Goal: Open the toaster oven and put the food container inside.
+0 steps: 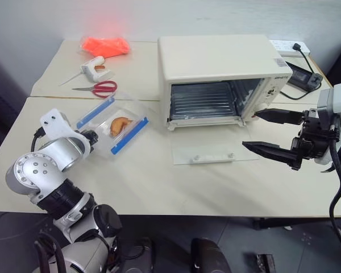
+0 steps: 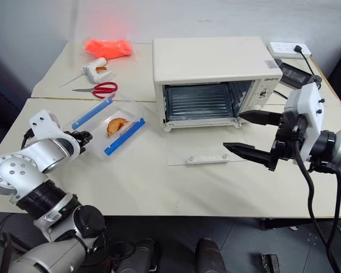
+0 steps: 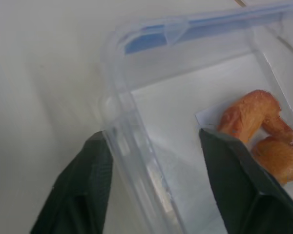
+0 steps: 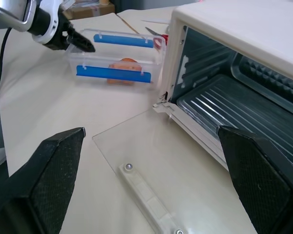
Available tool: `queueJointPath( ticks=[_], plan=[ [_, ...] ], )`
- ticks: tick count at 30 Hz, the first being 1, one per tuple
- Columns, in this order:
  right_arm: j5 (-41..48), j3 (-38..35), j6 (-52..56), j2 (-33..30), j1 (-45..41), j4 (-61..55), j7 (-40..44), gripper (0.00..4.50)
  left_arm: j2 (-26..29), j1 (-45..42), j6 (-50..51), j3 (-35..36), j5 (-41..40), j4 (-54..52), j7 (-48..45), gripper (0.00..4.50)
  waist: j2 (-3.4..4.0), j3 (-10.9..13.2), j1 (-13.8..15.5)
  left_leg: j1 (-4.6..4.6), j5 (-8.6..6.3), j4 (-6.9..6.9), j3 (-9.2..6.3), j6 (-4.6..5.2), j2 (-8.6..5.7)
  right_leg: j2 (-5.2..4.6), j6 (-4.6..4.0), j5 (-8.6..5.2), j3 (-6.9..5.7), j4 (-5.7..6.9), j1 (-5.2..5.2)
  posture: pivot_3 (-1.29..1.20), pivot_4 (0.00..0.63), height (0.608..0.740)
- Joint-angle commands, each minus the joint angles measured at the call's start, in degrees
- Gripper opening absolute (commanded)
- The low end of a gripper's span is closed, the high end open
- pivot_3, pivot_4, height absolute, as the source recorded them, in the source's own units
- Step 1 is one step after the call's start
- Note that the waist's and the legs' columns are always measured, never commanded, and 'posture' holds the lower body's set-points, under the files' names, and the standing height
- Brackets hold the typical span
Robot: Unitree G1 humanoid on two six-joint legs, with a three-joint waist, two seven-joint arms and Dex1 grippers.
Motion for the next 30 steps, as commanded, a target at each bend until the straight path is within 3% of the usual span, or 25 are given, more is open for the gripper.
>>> queueJointPath(
  ticks=[1, 6, 13, 17, 21, 25, 30],
  plan=[
    [0.9, -1.86, -1.19, 0.27, -0.38, -1.8, -0.43, 4.5, 2.57, 0.62, -0.43, -0.15, -3.41, 0.13, 1.8, 1.57, 0.0, 0.0, 0.08, 0.0, 0.0, 0.0, -0.01, -0.01, 0.0, 0.0, 0.0, 0.0, -0.01, 0.01, 0.0, 0.0, 0.15, 0.74],
    [0.78, -1.92, -1.26, 0.07, -0.23, -1.32, -0.03, 4.5, 10.38, 3.34, -0.43, -3.46, -9.61, 3.2, 0.88, 0.31, 0.0, 0.0, -0.19, 0.04, 0.01, 0.0, 0.03, -0.02, 0.0, 0.03, -0.01, 0.0, 0.05, 0.04, 0.0, 0.0, 0.15, 0.74],
    [3.19, -3.06, 2.18, -1.21, 0.58, 0.95, 1.1, 4.5, 31.71, 8.65, -0.43, -14.8, -24.21, 5.63, -11.99, 0.31, 0.0, 0.0, -0.48, 0.02, 0.0, -0.05, 0.03, -0.07, 0.07, 0.03, -0.07, -0.01, 0.09, 0.06, -0.1, 0.0, 0.15, 0.74],
    [1.8, -3.04, 1.69, -0.91, 1.54, 0.65, 0.54, 4.5, 38.1, 10.53, -0.43, -19.47, -37.26, 6.53, -13.61, 0.31, 0.0, 0.0, 0.12, 0.01, 0.01, -0.04, -0.07, -0.01, 0.12, -0.19, -0.08, -0.01, 0.03, 0.02, -0.05, 0.0, 0.15, 0.74],
    [1.23, -2.81, 1.17, -0.16, 3.23, -0.85, -0.21, 4.5, 41.19, 9.15, -0.43, -23.9, -48.74, 9.43, -11.63, 0.31, 0.0, 0.0, -0.06, -0.01, 0.04, -0.04, -0.12, 0.06, -0.02, -0.45, -0.08, -0.01, -0.03, 0.04, -0.03, 0.0, 0.15, 0.74],
    [2.03, -3.62, 1.72, -0.08, 4.58, -2.18, -0.98, 4.5, 40.9, 4.83, -0.83, -28.83, -54.0, 13.01, -7.89, 0.31, 0.0, 0.0, -0.06, -0.01, 0.05, -0.04, -0.11, 0.08, -0.02, -0.46, -0.08, -0.01, -0.13, 0.06, -0.04, 0.0, 0.15, 0.74],
    [1.72, -6.27, 2.28, -0.58, 8.44, -4.23, -1.53, 4.5, 35.66, -3.55, -2.63, -37.16, -55.56, 17.71, -5.32, 0.31, 0.0, 0.0, 0.25, -0.02, 0.09, -0.04, -0.11, 0.14, -0.11, -0.48, -0.07, 0.0, -0.14, 0.08, -0.02, 0.0, 0.15, 0.74]
  ],
)
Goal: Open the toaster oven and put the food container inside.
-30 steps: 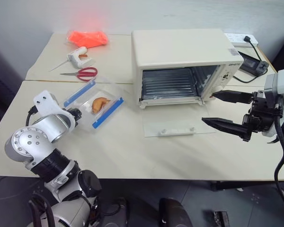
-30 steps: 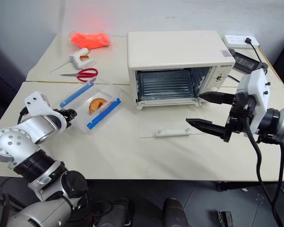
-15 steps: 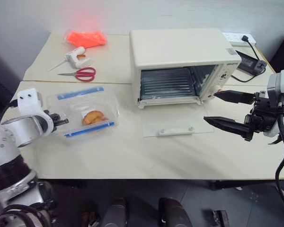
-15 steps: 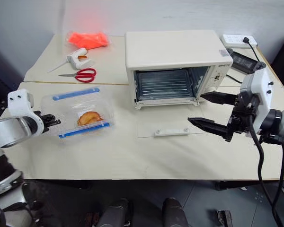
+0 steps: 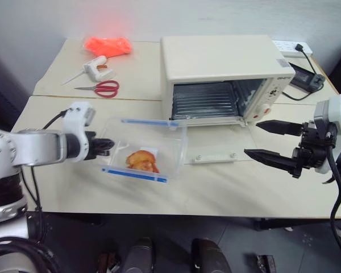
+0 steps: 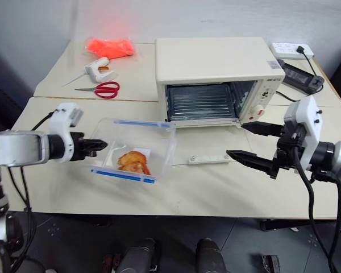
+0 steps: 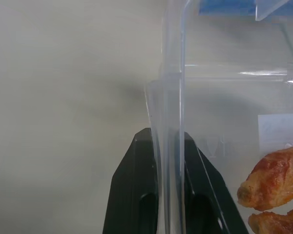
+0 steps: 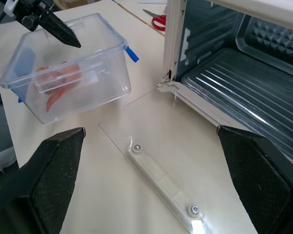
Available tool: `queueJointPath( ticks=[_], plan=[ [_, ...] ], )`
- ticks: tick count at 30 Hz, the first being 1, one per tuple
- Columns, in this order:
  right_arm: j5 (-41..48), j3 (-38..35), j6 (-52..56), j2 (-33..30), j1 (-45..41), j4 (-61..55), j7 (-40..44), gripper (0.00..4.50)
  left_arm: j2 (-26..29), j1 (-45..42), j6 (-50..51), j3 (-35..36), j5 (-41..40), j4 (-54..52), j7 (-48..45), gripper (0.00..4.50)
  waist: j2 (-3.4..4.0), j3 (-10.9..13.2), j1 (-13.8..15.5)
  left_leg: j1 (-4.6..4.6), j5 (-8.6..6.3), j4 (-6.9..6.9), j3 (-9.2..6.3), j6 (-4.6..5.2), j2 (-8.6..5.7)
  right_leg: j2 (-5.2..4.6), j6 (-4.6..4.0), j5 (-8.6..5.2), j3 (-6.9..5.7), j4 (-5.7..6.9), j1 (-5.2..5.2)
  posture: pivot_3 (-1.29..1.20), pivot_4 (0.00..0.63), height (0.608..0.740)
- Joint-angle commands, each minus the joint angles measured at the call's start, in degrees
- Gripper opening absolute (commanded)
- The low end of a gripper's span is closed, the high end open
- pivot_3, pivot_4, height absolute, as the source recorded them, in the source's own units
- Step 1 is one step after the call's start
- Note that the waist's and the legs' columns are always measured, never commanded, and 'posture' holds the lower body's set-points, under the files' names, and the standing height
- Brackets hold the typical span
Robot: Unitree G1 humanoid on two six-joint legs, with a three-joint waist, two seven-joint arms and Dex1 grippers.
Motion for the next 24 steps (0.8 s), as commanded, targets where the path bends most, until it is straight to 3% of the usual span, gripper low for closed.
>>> queueJointPath(
  ticks=[1, 12, 18, 24],
  plan=[
    [0.56, -4.62, -0.03, -0.67, 2.03, -2.74, -0.52, 4.5, -3.7, -6.43, -1.93, -4.48, -1.34, 2.82, 0.84, 0.31, 0.0, 0.0, 0.1, -0.03, 0.02, 0.0, 0.0, 0.03, -0.02, -0.01, 0.02, 0.01, -0.01, -0.01, 0.01, 0.0, 0.15, 0.74],
    [0.5, -14.2, 1.23, 0.58, 11.2, -7.19, -3.27, 4.5, -19.7, -22.12, -5.03, -15.46, 19.5, 13.32, -12.38, 0.31, 0.0, 0.0, -0.11, -0.05, 0.06, 0.0, 0.13, 0.08, -0.36, 0.04, 0.09, 0.04, 0.03, -0.06, 0.02, 0.0, 0.15, 0.74],
    [-0.78, -20.25, 0.76, 1.13, 16.54, -7.15, -3.05, 4.5, -24.17, -26.09, -8.01, -18.38, 31.71, 20.62, -21.34, 0.31, 0.0, 0.0, 0.04, -0.06, 0.07, 0.0, 0.16, 0.09, -0.37, 0.06, 0.11, 0.05, 0.02, -0.08, 0.02, 0.0, 0.15, 0.74],
    [-1.01, -21.08, -0.23, 2.29, 18.54, -7.26, -3.55, 4.5, -25.53, -31.32, -10.48, -21.36, 41.97, 28.83, -31.71, 0.31, -0.01, 0.01, 0.02, -0.07, 0.09, -0.01, 0.17, 0.11, -0.39, 0.06, 0.14, 0.07, 0.02, -0.11, 0.02, 0.0, 0.15, 0.74]
  ],
)
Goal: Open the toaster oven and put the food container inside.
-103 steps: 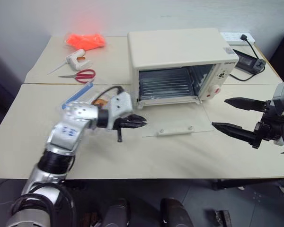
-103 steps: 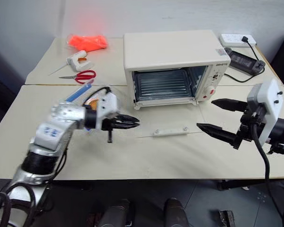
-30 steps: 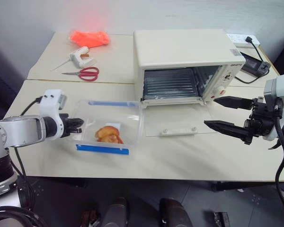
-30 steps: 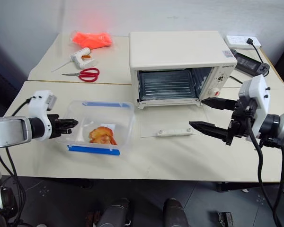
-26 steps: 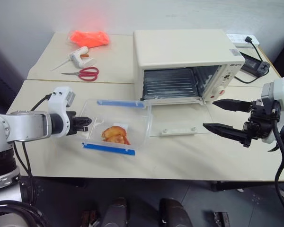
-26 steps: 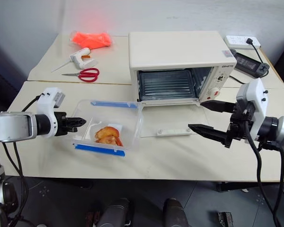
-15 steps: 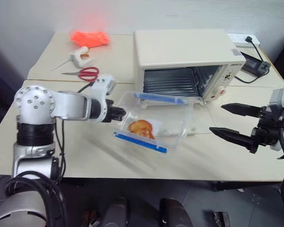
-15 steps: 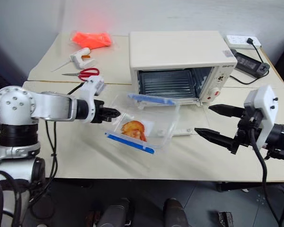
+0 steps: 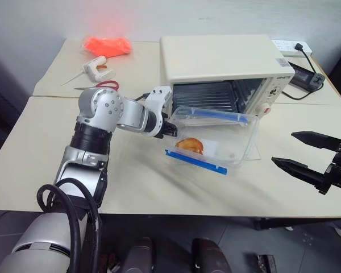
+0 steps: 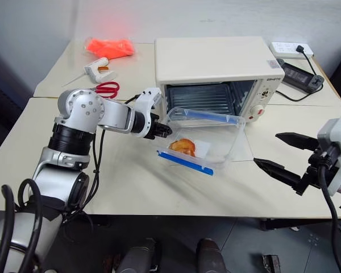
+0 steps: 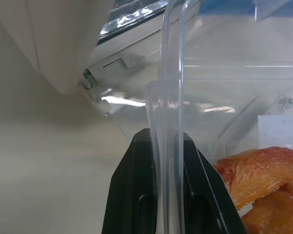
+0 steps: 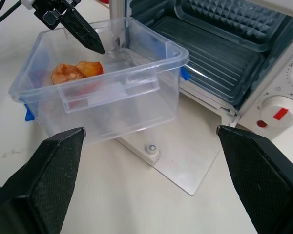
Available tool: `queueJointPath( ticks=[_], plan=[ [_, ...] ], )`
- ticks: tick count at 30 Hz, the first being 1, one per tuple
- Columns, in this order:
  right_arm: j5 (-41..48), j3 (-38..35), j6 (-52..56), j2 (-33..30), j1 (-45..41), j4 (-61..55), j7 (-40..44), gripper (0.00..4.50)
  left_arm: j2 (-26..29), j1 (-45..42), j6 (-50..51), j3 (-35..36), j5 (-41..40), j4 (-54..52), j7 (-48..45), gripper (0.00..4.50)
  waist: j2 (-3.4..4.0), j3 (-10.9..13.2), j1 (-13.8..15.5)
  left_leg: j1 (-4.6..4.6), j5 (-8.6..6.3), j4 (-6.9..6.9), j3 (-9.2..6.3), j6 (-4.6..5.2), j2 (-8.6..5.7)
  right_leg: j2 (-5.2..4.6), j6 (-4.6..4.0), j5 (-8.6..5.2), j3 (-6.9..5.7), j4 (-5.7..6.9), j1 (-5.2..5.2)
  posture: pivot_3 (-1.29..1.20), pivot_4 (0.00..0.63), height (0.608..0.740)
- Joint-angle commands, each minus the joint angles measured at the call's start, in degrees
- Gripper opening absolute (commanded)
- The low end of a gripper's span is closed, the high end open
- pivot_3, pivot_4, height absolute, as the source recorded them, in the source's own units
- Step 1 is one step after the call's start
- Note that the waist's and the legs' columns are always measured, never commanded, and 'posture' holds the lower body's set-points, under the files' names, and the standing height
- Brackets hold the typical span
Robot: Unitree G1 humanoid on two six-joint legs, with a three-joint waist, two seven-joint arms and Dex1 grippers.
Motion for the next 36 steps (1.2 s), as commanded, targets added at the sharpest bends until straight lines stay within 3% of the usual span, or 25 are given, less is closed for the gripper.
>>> queueJointPath(
  ticks=[1, 8, 11, 19, 26, 32, 36],
  plan=[
    [-0.46, -1.93, -1.56, 0.48, 0.03, -0.77, -0.47, 4.5, -1.77, -4.03, -2.11, 0.36, 4.74, 2.64, -5.33, 0.31, 0.0, 0.0, 0.0, 0.0, 0.0, 0.0, 0.0, 0.0, 0.0, 0.0, 0.0, 0.0, 0.01, 0.01, 0.0, 0.0, 0.15, 0.74],
    [-0.04, 0.33, -2.13, 0.47, -1.54, -0.55, -1.76, 4.5, -7.05, -4.01, 1.69, 4.35, 9.81, 1.2, -6.4, 0.31, -0.01, 0.01, 1.24, -0.04, 0.14, 0.01, -0.16, 0.19, -0.29, -0.3, 0.19, 0.1, -0.03, -0.02, 0.07, 0.0, 0.15, 0.74],
    [-0.24, 1.04, -2.32, 0.31, -2.09, -0.17, -1.94, 4.5, -7.93, -3.7, 3.06, 6.35, 11.97, -0.39, -5.97, 1.02, -0.01, 0.01, 1.24, -0.05, 0.14, 0.01, -0.16, 0.2, -0.31, -0.31, 0.2, 0.11, -0.03, -0.02, 0.06, 0.0, 0.15, 0.74],
    [-0.85, 2.63, -3.04, 0.41, -2.82, 0.62, -2.06, 4.5, -10.71, -2.93, 4.88, 11.76, 17.8, -3.73, -4.01, 3.46, -0.01, 0.01, 1.27, -0.05, 0.15, 0.01, -0.16, 0.19, -0.3, -0.31, 0.21, 0.11, -0.03, -0.01, 0.06, 0.0, 0.15, 0.74],
    [-1.5, 2.88, -3.35, -0.37, -3.61, 1.72, -1.33, 4.5, -9.34, -2.33, 4.17, 12.44, 17.98, -8.49, -9.74, 3.46, -0.01, 0.01, 1.16, -0.05, 0.15, 0.0, -0.15, 0.19, -0.3, -0.31, 0.22, 0.11, -0.04, -0.01, 0.05, 0.0, 0.15, 0.74],
    [0.04, 0.69, -2.09, -0.91, -3.33, 0.98, -0.72, 4.5, -2.65, -2.32, -5.15, 11.89, 16.68, -12.63, -22.13, 3.46, 0.0, 0.02, 0.86, -0.04, 0.16, -0.02, -0.14, 0.17, -0.27, -0.29, 0.21, 0.11, -0.05, -0.01, 0.04, 0.0, 0.15, 0.74],
    [5.33, -1.71, 0.55, -1.16, -3.56, -1.28, -1.24, 3.64, 4.22, -0.83, -13.85, 12.11, 14.21, -14.65, -36.62, 2.62, 0.01, 0.02, 0.25, -0.04, 0.17, -0.01, -0.14, 0.14, -0.26, -0.29, 0.21, 0.11, -0.05, -0.01, 0.04, 0.0, 0.15, 0.74]
  ],
)
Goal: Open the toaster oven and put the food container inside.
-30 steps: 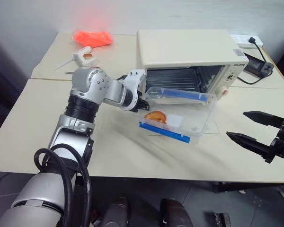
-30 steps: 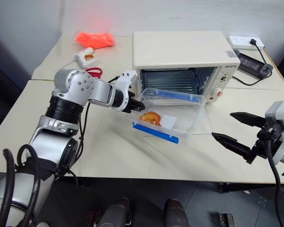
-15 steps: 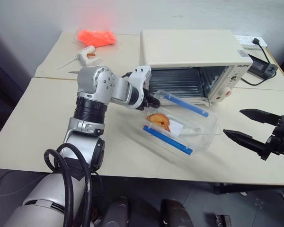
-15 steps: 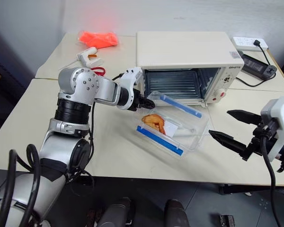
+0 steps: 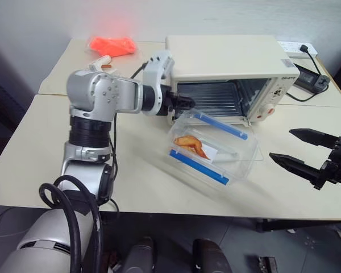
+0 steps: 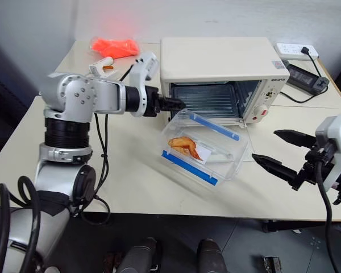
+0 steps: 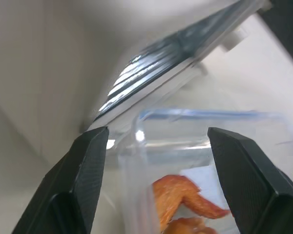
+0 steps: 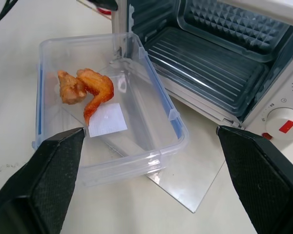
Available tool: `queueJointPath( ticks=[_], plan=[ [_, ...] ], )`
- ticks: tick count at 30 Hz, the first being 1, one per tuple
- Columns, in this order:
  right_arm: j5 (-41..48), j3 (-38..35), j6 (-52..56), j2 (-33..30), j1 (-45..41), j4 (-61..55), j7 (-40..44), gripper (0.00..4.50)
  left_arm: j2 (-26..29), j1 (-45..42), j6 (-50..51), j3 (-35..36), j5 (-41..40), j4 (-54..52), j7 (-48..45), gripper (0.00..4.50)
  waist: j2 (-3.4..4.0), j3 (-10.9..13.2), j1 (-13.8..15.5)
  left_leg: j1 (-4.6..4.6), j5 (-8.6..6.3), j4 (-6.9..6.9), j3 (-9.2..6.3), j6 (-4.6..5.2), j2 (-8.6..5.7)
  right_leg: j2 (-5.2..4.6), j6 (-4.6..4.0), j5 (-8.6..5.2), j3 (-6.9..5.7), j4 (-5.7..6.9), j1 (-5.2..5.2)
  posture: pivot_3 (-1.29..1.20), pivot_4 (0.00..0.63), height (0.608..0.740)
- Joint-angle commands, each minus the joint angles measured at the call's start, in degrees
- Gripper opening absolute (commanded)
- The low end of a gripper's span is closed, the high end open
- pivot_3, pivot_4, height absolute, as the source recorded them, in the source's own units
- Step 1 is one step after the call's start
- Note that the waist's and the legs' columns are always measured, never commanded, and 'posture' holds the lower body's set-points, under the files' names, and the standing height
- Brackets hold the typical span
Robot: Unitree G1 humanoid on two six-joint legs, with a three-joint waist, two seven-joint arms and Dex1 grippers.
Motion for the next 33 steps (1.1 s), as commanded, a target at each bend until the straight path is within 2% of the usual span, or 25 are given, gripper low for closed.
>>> queueJointPath(
  ticks=[1, 8, 9, 11, 15, 18, 25, 29, 33],
  plan=[
    [6.09, -4.44, 2.12, -1.37, 0.07, -4.04, 0.09, 3.28, 6.21, 0.85, -10.07, 0.7, -1.88, -3.22, -13.75, 2.32, 0.01, 0.0, -0.45, 0.0, 0.0, -0.01, 0.0, 0.0, 0.02, 0.01, 0.0, 0.0, -0.01, 0.0, 0.0, 0.0, 0.15, 0.74],
    [17.88, -6.02, 4.99, -0.54, 3.53, -10.84, -3.09, 0.93, 15.95, 5.26, -19.27, -4.66, -3.9, -3.38, -40.8, 0.21, 0.02, 0.0, -0.55, 0.02, 0.0, -0.04, -0.01, 0.01, 0.04, 0.02, -0.01, 0.0, -0.03, -0.02, 0.03, 0.0, 0.15, 0.74],
    [19.49, -5.56, 5.06, -0.26, 4.32, -12.2, -4.29, 0.62, 17.5, 6.53, -19.87, -5.95, -4.37, -4.66, -45.04, 0.0, 0.02, 0.0, -0.55, 0.01, 0.0, -0.03, -0.03, 0.03, 0.03, 0.01, -0.01, 0.0, -0.04, -0.02, 0.04, 0.0, 0.15, 0.74],
    [21.91, -4.03, 5.07, -0.03, 6.05, -14.85, -7.29, 0.04, 20.04, 8.7, -20.77, -8.8, -4.55, -7.14, -51.53, 0.0, 0.02, 0.0, -0.61, 0.01, -0.02, -0.04, -0.04, 0.07, 0.04, 0.0, -0.01, -0.01, -0.03, -0.02, 0.04, 0.0, 0.15, 0.74],
    [23.19, -0.91, 4.16, 1.15, 10.53, -19.07, -11.37, 0.04, 27.01, 14.44, -30.02, -17.45, 0.95, -13.63, -64.64, 0.0, 0.02, 0.0, -0.65, 0.0, -0.03, -0.01, -0.06, 0.14, 0.11, -0.02, -0.03, -0.01, 0.0, -0.05, 0.08, 0.0, 0.15, 0.74],
    [21.29, 2.54, 3.22, 2.35, 13.52, -21.31, -13.83, 0.04, 29.14, 17.4, -38.58, -21.7, 6.19, -14.5, -68.26, 0.0, 0.03, 0.0, -0.65, 0.03, -0.04, -0.05, -0.04, 0.16, 0.12, -0.01, -0.06, -0.03, 0.03, -0.08, 0.1, 0.0, 0.15, 0.74],
    [4.33, 17.47, -0.24, 5.49, 16.12, -20.71, -17.13, 0.04, 25.63, 18.09, -50.39, -27.47, 14.36, -7.79, -66.58, 0.0, 0.02, 0.0, -0.58, -0.01, -0.06, 0.05, -0.07, 0.47, -0.09, -0.06, -0.04, -0.02, 0.13, -0.02, 0.13, 0.0, 0.15, 0.74],
    [-4.68, 25.37, -3.3, 7.22, 11.72, -16.19, -18.59, 0.04, 20.93, 16.9, -50.75, -27.34, 15.82, -4.06, -63.52, 0.0, 0.01, -0.01, -0.67, -0.02, -0.06, 0.06, -0.07, 0.49, -0.11, -0.06, -0.03, -0.02, 0.12, 0.01, 0.09, 0.0, 0.15, 0.74],
    [-11.32, 30.17, -5.67, 8.11, 4.39, -9.49, -18.97, 0.04, 17.0, 16.69, -50.01, -25.97, 16.66, -2.37, -60.81, 0.0, 0.01, -0.01, -0.73, -0.04, -0.06, 0.07, -0.06, 0.49, -0.11, -0.05, -0.03, -0.02, 0.12, 0.03, 0.05, 0.0, 0.15, 0.74]
  ],
)
